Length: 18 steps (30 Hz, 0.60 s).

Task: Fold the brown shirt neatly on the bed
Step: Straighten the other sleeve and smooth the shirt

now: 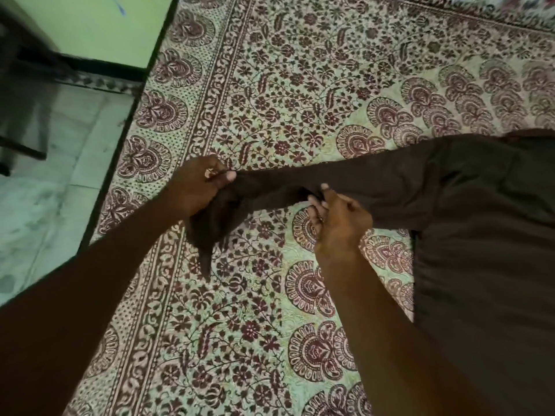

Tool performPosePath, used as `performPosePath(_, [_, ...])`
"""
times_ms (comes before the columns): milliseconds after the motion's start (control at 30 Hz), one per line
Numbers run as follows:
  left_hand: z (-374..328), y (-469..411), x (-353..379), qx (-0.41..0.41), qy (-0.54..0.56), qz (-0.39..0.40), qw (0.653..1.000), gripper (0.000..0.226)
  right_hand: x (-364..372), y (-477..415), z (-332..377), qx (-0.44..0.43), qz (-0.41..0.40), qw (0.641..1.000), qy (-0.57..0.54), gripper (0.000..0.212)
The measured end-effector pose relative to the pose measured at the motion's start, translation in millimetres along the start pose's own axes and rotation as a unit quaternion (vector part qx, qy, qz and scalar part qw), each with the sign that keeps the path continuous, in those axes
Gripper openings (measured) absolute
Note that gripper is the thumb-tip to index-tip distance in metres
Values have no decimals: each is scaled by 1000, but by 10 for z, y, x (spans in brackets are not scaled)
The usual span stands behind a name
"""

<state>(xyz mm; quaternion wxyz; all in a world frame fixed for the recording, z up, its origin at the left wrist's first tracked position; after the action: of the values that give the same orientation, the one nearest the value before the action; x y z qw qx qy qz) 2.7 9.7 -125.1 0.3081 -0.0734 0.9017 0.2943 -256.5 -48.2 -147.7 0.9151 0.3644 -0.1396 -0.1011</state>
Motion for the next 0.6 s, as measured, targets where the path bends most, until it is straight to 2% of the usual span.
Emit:
performPosePath(100, [30,-112,-267,-41,-40,67,996,17,-6,5,-49,-4,-22,999,32,25])
performPosePath(200, [69,-198,-478,-44,-220,109,968,20,-20,2,-122,1,-31,999,39,27])
performPosePath(333, [53,-313,-695,-24,-361,31,932,37,21,-25,-270,23,4,998,67,29])
performPosePath(467, [14,-362,-708,17,-446,-22,894,33,91,-13,-342,31,67,993,94,45])
performPosePath(533, [55,-386,-696,20,-480,-32,876,31,93,21,-253,27,89,981,169,40])
performPosePath(600, [144,-434,-665,0,-504,-15,863,29,76,73,-112,2,104,953,284,29])
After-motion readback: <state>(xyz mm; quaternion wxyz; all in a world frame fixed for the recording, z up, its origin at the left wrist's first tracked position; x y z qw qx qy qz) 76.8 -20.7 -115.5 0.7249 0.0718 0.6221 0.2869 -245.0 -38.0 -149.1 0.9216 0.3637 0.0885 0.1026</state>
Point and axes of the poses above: each hand's wrist, its own y-axis away from the middle knuckle, its own x-axis out of the palm, z = x × y, the point moved 5 cm from there along -y, towards the middle knuckle, and after that the axes turned 8 degrees about z, right-handed, at the moved point
